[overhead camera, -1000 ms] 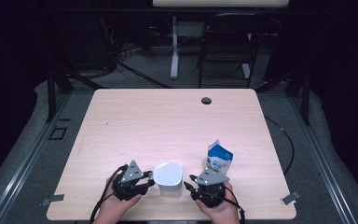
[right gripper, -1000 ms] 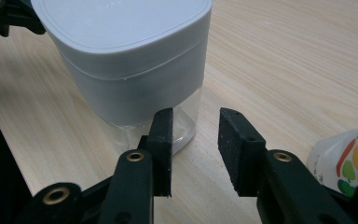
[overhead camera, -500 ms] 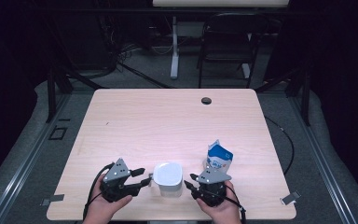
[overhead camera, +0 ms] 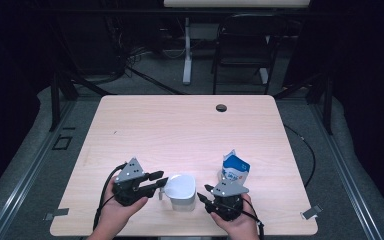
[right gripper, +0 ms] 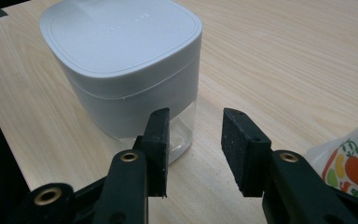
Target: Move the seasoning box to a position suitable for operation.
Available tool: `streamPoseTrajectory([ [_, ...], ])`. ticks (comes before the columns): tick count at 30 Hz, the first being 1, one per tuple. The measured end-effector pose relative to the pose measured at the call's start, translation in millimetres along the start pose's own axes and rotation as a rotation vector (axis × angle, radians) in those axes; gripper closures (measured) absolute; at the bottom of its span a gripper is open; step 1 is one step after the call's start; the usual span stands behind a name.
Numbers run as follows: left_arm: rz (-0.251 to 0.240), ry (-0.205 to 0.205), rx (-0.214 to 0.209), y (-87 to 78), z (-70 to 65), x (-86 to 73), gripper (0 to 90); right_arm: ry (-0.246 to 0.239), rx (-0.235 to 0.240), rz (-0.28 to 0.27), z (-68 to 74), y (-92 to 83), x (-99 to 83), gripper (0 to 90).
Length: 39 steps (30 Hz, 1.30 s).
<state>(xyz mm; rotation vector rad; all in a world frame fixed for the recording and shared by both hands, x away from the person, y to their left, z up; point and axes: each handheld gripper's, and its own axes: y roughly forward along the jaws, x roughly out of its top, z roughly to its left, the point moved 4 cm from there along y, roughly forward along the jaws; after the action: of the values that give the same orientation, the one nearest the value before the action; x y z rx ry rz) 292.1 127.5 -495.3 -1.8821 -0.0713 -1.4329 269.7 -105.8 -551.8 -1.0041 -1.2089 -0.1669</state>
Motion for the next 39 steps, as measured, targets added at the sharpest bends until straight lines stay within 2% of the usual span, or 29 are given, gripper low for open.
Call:
streamPoseTrajectory([
  [7, 0.037, 0.015, 0.002, 6.8, -3.5, -0.4, 90.0, 0.008, -0.008, 0.005, -2.4, -1.3, -1.0, 62.2],
  [9, 0.057, 0.026, 0.005, 8.9, -4.6, -1.6, 90.0, 0.002, -0.002, 0.011, -3.3, -2.2, -1.1, 63.9],
  [17, 0.079, 0.03, 0.001, 12.6, -6.4, -6.4, 90.0, -0.001, 0.0, 0.009, -2.5, -2.4, 0.0, 63.4],
  [32, 0.064, 0.013, 0.001, 10.7, -2.5, -9.5, 90.0, -0.002, -0.001, 0.01, -2.5, -2.4, 0.9, 64.1],
  [39, 0.058, 0.011, 0.009, 10.0, -1.7, -10.8, 90.0, -0.001, 0.02, 0.005, -0.9, -5.0, 2.7, 73.8],
])
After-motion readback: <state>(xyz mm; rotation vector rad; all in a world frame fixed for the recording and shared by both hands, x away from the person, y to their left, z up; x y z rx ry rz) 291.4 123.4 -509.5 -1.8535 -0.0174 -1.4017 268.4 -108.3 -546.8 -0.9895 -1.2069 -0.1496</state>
